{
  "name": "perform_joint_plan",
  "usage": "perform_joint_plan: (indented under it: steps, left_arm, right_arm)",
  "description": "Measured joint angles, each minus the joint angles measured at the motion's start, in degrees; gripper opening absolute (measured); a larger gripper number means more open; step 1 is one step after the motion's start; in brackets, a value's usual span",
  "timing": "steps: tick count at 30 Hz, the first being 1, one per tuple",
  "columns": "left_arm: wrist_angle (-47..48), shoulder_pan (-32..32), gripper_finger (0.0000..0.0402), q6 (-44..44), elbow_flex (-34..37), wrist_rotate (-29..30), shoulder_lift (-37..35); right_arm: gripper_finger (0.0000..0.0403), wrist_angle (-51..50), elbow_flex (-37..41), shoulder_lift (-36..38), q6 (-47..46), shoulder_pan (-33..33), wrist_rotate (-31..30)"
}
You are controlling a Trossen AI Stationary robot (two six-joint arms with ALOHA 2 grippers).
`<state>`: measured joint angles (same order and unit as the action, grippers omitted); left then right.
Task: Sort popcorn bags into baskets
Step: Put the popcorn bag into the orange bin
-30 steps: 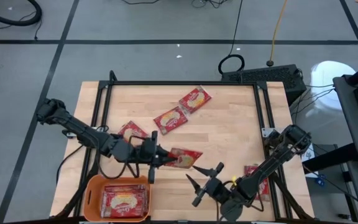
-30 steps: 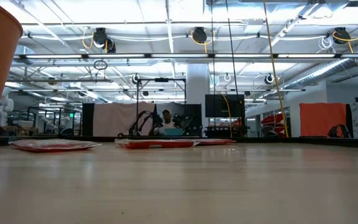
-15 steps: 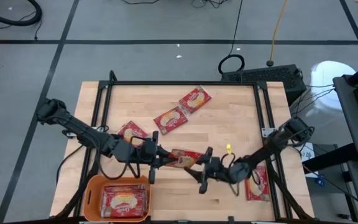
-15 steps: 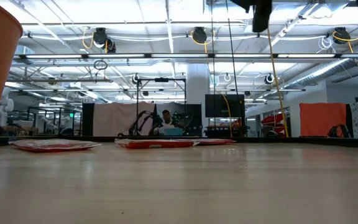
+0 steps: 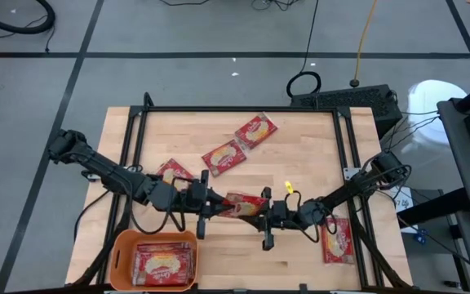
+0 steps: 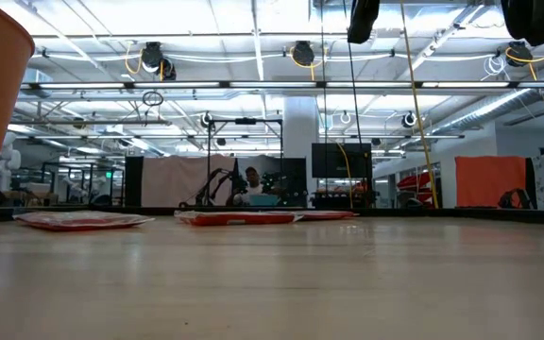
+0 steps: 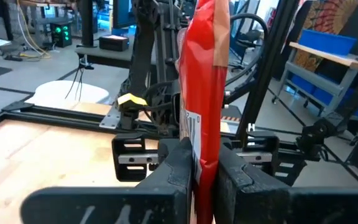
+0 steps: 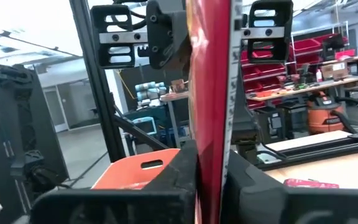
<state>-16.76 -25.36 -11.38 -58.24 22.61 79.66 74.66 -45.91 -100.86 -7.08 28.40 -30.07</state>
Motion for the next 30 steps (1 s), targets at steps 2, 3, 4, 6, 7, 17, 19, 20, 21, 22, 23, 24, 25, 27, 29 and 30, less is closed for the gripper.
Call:
perform_joint_plan:
  steps: [2,3,4,6,7,17,19,20,21,22,23,24,25,27,29,30]
  left_arm:
    - [0.4,0.0,0.0039,1.1,0.0,-0.1,0.0]
    - [0.6,0.0,0.0046,1.7,0.0,-0.1,0.0]
    - [1.1,0.0,0.0056,2.2,0.0,-0.1,0.0]
    - [2.3,-0.1,0.0088,3.6,0.0,-0.1,-0.1]
    - [3.3,-0.4,0.0107,4.5,0.0,0.0,-0.5]
    - [20.4,-8.2,0.0305,14.3,0.0,17.0,-10.0]
    - [22.7,-11.1,0.0325,17.1,0.0,19.6,-11.7]
    - [23.0,-12.4,0.0331,19.2,0.0,20.2,-12.1]
    - [23.0,-13.6,0.0334,21.8,0.0,20.6,-12.1]
    - [23.0,-15.0,0.0335,24.6,0.0,20.9,-12.1]
    - [23.1,-16.5,0.0333,27.9,0.0,21.4,-11.8]
    - [23.0,-17.8,0.033,31.5,0.0,22.1,-11.3]
    - [22.5,-18.8,0.0324,35.4,0.0,23.1,-10.5]
    - [21.6,-20.1,0.031,43.9,0.0,24.7,-8.1]
    - [20.8,-20.9,0.0295,51.9,0.0,27.5,-5.1]
    - [20.4,-21.2,0.0289,55.5,0.0,28.9,-3.7]
  right_arm:
    - [0.0011,-0.1,0.0,0.0,0.5,0.0,0.0]
    - [0.0015,-0.1,0.0,0.0,0.3,0.0,0.0]
    - [0.002,-0.2,0.0,0.0,0.1,0.0,0.1]
    - [0.003,-0.2,0.0,0.0,-0.5,0.0,0.1]
    - [0.0033,-0.2,0.0,0.0,-0.8,0.1,0.1]
    - [0.0008,-1.6,0.0,0.0,-9.4,-0.1,5.9]
    - [0.001,-1.6,0.0,0.0,-11.7,-0.4,8.5]
    - [0.0012,-1.7,0.0,0.0,-13.0,-0.6,9.6]
    - [0.0014,-1.7,0.0,0.0,-14.2,-1.0,10.5]
    - [0.0015,-1.8,0.0,0.0,-15.5,-1.4,11.2]
    - [0.0015,-2.3,0.0,0.0,-16.9,-1.9,12.0]
    - [0.0015,-3.1,-0.1,0.1,-18.3,-2.3,12.5]
    - [0.0015,-3.8,-0.1,0.1,-19.9,-2.7,12.7]
    - [0.0014,-5.4,-0.1,0.0,-23.3,-3.8,14.9]
    - [0.0013,-7.3,-0.1,0.0,-27.4,-5.0,18.3]
    - [0.0013,-8.1,-0.1,0.0,-29.5,-5.6,20.1]
